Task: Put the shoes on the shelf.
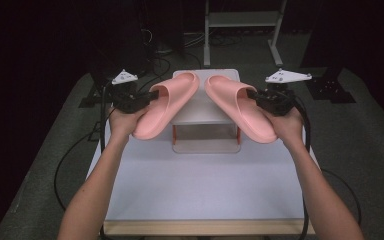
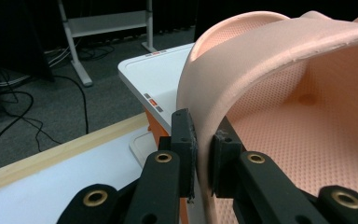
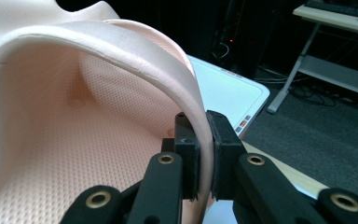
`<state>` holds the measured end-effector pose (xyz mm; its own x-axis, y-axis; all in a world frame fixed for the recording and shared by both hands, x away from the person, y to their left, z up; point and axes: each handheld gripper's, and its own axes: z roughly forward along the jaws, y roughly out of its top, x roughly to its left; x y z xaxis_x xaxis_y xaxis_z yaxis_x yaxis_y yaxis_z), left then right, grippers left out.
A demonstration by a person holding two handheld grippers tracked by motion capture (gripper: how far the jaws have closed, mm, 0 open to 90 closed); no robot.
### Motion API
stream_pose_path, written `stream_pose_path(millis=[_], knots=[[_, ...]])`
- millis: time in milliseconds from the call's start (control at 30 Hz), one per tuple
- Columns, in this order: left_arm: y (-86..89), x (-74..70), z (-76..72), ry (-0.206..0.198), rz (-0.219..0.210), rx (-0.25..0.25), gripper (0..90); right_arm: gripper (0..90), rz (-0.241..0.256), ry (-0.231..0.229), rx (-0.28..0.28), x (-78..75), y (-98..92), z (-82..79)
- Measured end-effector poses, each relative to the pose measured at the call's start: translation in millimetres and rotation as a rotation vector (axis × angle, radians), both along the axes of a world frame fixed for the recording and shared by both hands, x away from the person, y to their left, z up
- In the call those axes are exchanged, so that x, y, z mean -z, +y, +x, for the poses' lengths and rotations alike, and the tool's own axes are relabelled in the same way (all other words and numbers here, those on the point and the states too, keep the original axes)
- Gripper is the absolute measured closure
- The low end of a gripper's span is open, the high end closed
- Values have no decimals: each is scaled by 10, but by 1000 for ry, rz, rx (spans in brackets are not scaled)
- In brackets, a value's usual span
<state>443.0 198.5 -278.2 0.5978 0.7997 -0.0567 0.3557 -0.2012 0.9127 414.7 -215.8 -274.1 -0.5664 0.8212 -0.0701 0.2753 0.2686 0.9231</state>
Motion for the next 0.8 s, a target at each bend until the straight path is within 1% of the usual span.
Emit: stream_pose_path(millis=[300,500,533,633,700,800], knots=[[-11,-10,140,10,-9,-17,826,834,6,12,22,-7,19,128],[-52,-4,198,12,-10,-19,826,834,8,24,29,-2,36,204],[-60,-4,211,14,-9,-18,825,834,9,20,32,-2,43,214],[-75,-2,242,17,-15,-18,826,834,14,24,37,-4,52,247],[-88,0,263,16,-5,-24,825,834,14,23,42,-7,57,270],[-100,5,292,16,-6,-27,825,834,9,21,49,-15,67,300]])
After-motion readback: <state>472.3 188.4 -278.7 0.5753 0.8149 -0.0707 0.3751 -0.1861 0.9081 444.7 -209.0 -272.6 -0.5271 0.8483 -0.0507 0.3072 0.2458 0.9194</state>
